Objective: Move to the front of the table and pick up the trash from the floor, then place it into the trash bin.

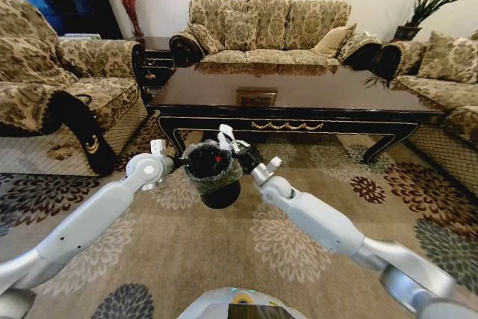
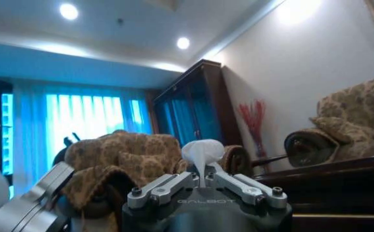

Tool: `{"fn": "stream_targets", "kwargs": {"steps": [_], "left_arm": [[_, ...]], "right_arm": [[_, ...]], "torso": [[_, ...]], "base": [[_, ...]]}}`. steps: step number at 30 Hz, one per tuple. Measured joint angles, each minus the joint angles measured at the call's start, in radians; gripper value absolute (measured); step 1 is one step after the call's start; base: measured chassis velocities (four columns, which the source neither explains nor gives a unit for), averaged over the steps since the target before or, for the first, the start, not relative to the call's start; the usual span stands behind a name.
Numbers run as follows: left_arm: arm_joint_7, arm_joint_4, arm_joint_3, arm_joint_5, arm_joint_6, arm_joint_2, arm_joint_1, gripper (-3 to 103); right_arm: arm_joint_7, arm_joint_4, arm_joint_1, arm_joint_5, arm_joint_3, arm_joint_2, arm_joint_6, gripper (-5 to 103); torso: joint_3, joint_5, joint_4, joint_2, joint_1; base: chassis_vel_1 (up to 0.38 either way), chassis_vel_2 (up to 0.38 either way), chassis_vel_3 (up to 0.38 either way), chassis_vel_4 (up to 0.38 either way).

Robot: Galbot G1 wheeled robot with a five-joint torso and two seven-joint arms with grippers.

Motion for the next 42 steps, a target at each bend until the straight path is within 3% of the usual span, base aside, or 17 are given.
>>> {"fn": "stream_targets", "kwargs": {"steps": [9,13,15,17,18,22,29,31,33,34,38,42], "left_arm": [[0.001,-0.002,-0.018,-0.002,-0.001,0.006,0.007,4],[0.001,-0.003,-0.022,-0.002,-0.002,0.005,0.010,4],[0.001,-0.003,-0.023,-0.002,-0.002,0.005,0.010,4],[0.001,-0.003,-0.025,-0.002,-0.002,0.004,0.010,4],[0.001,-0.003,-0.025,-0.002,-0.002,0.004,0.010,4],[0.003,-0.003,-0.026,-0.002,-0.002,0.006,0.010,4],[0.004,-0.003,-0.026,-0.004,-0.003,0.004,0.007,4],[0.004,-0.003,-0.026,-0.004,-0.003,0.005,0.009,4],[0.004,-0.003,-0.026,-0.004,-0.003,0.006,0.010,4],[0.004,-0.005,-0.028,-0.004,-0.003,0.008,0.011,4],[0.004,-0.010,-0.033,-0.004,-0.003,0.014,0.016,4],[0.004,-0.018,-0.045,-0.004,-0.003,0.020,0.030,4]], "right_arm": [[-0.012,-0.017,0.002,-0.021,-0.055,0.018,0.008,-1],[-0.012,-0.031,0.001,-0.031,-0.067,0.026,0.008,14],[-0.012,-0.034,0.001,-0.032,-0.069,0.027,0.008,14],[-0.011,-0.038,0.002,-0.035,-0.070,0.025,0.008,25],[-0.011,-0.038,0.002,-0.035,-0.070,0.025,0.008,25],[-0.010,-0.042,0.003,-0.044,-0.070,0.006,0.008,47],[-0.010,-0.041,0.002,-0.046,-0.065,-0.004,0.008,68],[-0.011,-0.039,0.000,-0.052,-0.063,-0.008,0.008,80],[-0.012,-0.040,-0.001,-0.061,-0.062,-0.010,0.008,80],[-0.019,-0.046,0.001,-0.083,-0.060,-0.014,0.008,90],[-0.026,-0.050,0.007,-0.106,-0.056,-0.023,0.011,99],[-0.028,-0.042,0.011,-0.129,-0.053,-0.043,0.013,100]], "torso": [[0.000,0.0001,-0.0002,0.000,0.000],[0.000,0.0002,-0.0001,0.000,0.000],[0.000,0.0002,-0.0002,0.000,0.000],[0.000,0.0002,-0.0003,0.000,0.000],[0.000,0.0002,-0.0003,0.000,0.000],[0.000,0.0002,-0.0002,0.000,0.000],[0.000,0.0002,-0.0004,0.000,0.000],[0.000,0.0003,-0.0002,0.000,0.000],[0.000,0.0002,-0.0002,0.000,0.000],[0.000,0.0002,-0.0002,0.000,0.000],[0.000,0.0003,-0.0003,0.000,0.000],[0.000,0.0002,-0.0001,0.000,0.000]], "base": [[0.000,0.000,0.000,0.000],[0.000,0.000,0.000,0.000],[0.000,0.000,0.000,0.000],[0.000,0.000,0.000,0.000],[0.000,0.000,0.000,0.000],[0.000,0.000,0.000,0.000],[0.000,0.000,0.000,0.000],[0.000,0.000,0.000,0.000],[0.000,0.000,0.000,0.000],[0.000,0.000,0.000,0.000],[0.000,0.000,0.000,0.000],[0.000,0.000,0.000,0.000]]}}
